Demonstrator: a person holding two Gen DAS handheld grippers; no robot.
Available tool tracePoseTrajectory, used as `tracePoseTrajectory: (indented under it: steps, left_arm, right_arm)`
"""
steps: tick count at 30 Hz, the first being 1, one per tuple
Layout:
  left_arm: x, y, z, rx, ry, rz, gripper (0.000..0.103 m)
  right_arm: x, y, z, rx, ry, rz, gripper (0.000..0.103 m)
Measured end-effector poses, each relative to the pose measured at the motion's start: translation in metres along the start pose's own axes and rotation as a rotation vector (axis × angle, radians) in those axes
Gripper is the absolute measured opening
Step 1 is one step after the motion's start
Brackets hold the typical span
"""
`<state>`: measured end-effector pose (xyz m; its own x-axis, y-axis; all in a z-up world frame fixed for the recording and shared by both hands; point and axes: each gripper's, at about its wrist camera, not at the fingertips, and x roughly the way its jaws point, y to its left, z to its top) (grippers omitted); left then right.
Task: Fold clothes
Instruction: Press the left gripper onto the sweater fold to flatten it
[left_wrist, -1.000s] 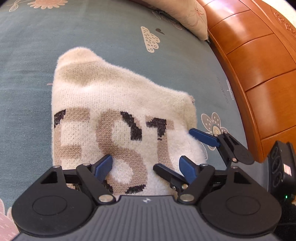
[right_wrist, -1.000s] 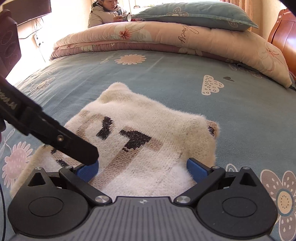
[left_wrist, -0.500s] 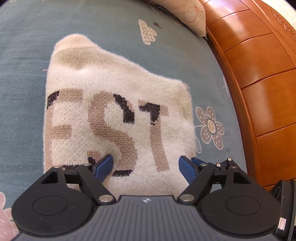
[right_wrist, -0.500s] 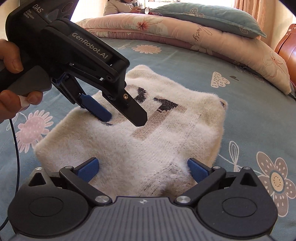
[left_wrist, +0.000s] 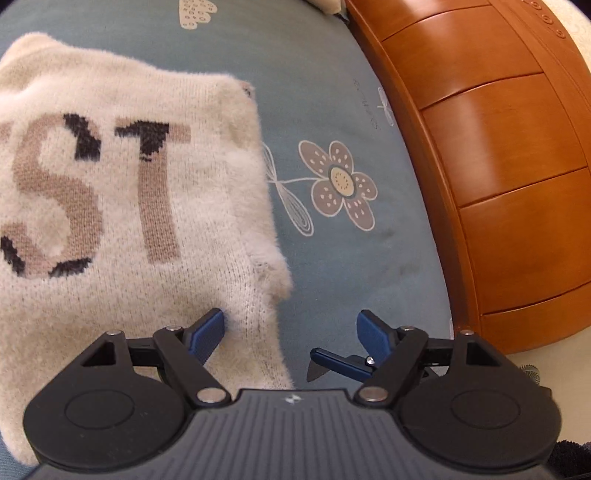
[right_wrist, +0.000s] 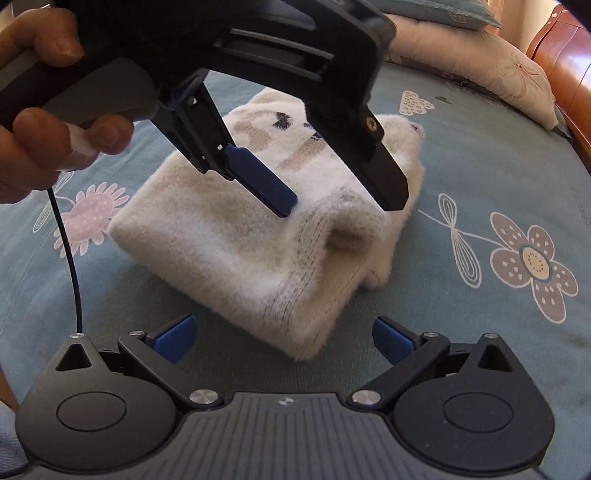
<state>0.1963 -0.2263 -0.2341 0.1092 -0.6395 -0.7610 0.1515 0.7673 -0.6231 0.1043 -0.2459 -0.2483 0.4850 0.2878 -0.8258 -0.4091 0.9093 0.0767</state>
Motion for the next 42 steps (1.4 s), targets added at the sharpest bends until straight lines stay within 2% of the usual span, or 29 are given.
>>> tracePoseTrajectory:
  steps: [3,7,11,15,17,20,23,27,31,35,42]
  left_arm:
    - [0.011,-0.006,-0.003,0.008,0.02,0.027,0.078]
    - [-0.006,-0.027,-0.006,0.058,-0.004,0.053,0.078]
    - [-0.02,-0.04,-0.007,0.125,-0.052,0.117,0.078]
    - [0.003,-0.049,0.001,0.195,-0.049,0.112,0.079]
    - [0.023,-0.047,0.002,0.231,-0.012,0.147,0.08]
    - [0.028,-0.04,0.004,0.199,0.0,0.122,0.086]
    - [0.012,-0.041,0.004,0.176,-0.003,0.103,0.082]
    - [-0.01,-0.052,0.003,0.244,-0.044,0.107,0.082]
    - [0.011,-0.056,0.008,0.286,-0.018,0.115,0.082]
    - [0.03,-0.055,0.012,0.282,0.013,0.124,0.091]
    - [-0.005,-0.06,0.004,0.254,-0.008,0.109,0.087]
  right_arm:
    - [-0.006,0.0,-0.014,0.044,0.012,-0.008,0.103]
    - [-0.015,-0.009,-0.025,0.118,0.006,-0.027,0.103]
    - [-0.02,-0.022,-0.029,0.191,0.004,-0.047,0.103]
    - [-0.022,-0.031,-0.033,0.248,-0.007,-0.07,0.103]
    - [-0.021,-0.034,-0.038,0.271,-0.001,-0.077,0.103]
    - [-0.021,-0.032,-0.046,0.3,0.022,-0.088,0.103]
    - [-0.022,-0.028,-0.051,0.3,0.039,-0.083,0.103]
    - [-0.025,-0.026,-0.049,0.292,0.034,-0.088,0.103]
    - [-0.024,-0.029,-0.047,0.322,0.027,-0.091,0.103]
    - [-0.023,-0.031,-0.048,0.349,0.026,-0.092,0.103]
    - [-0.028,-0.032,-0.051,0.357,0.028,-0.11,0.103]
